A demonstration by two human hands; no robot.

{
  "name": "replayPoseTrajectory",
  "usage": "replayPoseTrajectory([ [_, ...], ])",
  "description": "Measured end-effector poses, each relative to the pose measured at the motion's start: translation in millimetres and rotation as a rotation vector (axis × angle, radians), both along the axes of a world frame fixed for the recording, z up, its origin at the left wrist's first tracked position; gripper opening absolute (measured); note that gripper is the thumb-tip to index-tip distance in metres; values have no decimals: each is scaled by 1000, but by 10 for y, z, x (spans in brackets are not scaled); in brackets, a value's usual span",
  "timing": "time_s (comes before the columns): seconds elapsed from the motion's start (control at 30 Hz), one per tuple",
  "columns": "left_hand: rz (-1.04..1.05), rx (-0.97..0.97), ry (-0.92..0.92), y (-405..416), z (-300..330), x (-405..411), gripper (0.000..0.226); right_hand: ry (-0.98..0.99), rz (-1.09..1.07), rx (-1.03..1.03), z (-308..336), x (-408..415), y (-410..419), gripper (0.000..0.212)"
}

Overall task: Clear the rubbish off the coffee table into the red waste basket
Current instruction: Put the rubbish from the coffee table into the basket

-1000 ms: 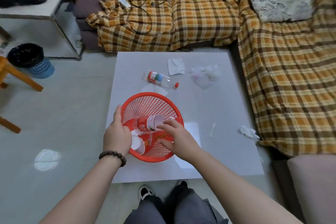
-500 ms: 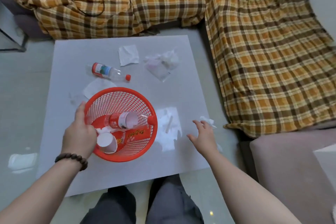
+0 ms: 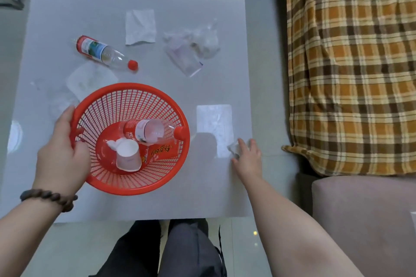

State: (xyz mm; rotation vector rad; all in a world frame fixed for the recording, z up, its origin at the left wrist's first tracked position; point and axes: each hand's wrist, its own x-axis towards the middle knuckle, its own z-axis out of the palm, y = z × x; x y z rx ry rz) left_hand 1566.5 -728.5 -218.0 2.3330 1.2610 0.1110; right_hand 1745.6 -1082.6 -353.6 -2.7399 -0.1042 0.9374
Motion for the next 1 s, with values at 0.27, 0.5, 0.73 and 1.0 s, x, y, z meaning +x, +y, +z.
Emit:
replayPoseTrajectory([
  [0.27, 37, 7, 19, -270, 435, 87, 67, -92, -84, 27, 1, 67, 25, 37],
  [0.5, 48, -57, -10, -410, 685, 13, 65, -133, -140, 488, 881, -51, 510, 24],
  [0.73, 41, -105, -63, -468, 745, -85, 67, -259, 133, 811, 1770, -509, 1316, 15],
  [1.0, 36, -102, -127, -485, 882, -186, 65, -91, 418, 774, 1910, -896, 2046, 38],
])
